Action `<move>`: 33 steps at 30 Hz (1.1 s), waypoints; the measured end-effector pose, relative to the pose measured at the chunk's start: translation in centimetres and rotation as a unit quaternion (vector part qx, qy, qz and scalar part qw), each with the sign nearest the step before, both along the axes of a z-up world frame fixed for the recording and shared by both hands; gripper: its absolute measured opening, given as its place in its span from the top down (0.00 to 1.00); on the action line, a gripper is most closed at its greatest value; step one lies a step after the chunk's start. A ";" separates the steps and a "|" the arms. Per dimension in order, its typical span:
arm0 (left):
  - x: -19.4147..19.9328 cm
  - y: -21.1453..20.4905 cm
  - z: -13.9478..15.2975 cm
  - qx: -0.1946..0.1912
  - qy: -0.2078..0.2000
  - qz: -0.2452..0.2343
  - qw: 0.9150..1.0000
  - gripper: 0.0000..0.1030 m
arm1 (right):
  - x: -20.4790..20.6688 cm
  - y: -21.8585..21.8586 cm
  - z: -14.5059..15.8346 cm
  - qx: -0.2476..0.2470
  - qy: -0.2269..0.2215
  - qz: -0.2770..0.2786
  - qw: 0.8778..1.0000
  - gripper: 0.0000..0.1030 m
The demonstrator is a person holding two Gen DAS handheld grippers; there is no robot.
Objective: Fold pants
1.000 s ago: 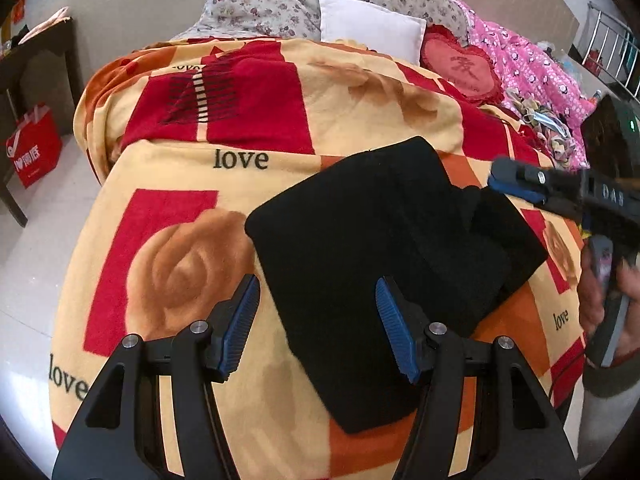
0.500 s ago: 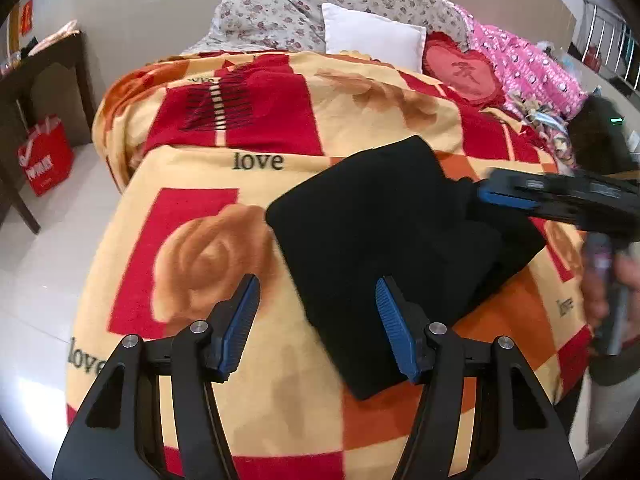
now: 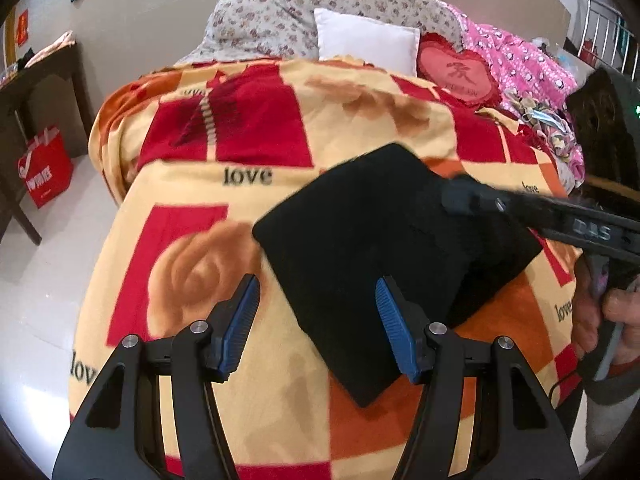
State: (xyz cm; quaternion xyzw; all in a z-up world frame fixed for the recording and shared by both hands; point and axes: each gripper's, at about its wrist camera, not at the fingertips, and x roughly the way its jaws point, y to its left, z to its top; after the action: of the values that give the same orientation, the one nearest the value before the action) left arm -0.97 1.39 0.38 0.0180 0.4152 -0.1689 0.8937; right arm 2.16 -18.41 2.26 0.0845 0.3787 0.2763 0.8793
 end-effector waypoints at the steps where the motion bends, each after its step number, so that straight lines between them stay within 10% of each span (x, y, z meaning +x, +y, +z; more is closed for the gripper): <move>1: 0.6 -0.6 0.1 -0.001 -0.002 -0.001 1.000 0.41 | 0.6 0.0 0.1 -0.018 -0.010 -0.013 1.000 0.93; 8: 3.4 -4.5 -2.3 0.034 0.020 -0.006 0.999 0.41 | 3.7 -4.1 -2.9 0.033 0.053 -0.061 0.996 0.88; 9: 3.4 -4.7 -2.5 0.039 0.017 -0.007 0.999 0.41 | 3.5 -5.2 -2.6 0.054 0.055 -0.070 0.995 0.82; 11: 3.2 -4.9 -2.6 0.043 0.010 -0.009 0.999 0.40 | 3.7 -6.3 -2.8 0.088 0.065 -0.077 0.991 0.40; 18: 3.0 -3.8 -2.9 0.011 0.020 -0.005 1.000 0.36 | 9.0 -4.0 -6.3 0.105 0.153 -0.041 0.982 0.39; 25: 2.5 -3.7 -3.2 -0.001 0.019 -0.002 1.000 0.33 | 9.4 -0.6 -5.4 0.067 0.106 0.013 0.992 0.82; 33: 2.3 -4.6 -1.0 -0.054 0.029 -0.040 0.997 0.31 | 3.5 -4.7 0.1 0.124 0.026 0.002 0.992 0.96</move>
State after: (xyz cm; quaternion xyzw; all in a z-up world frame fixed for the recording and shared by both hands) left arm 1.29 -3.21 -0.64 -0.0189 0.4297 -0.2270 0.8738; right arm 5.68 -23.13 2.41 0.1989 0.3645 0.3207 0.8513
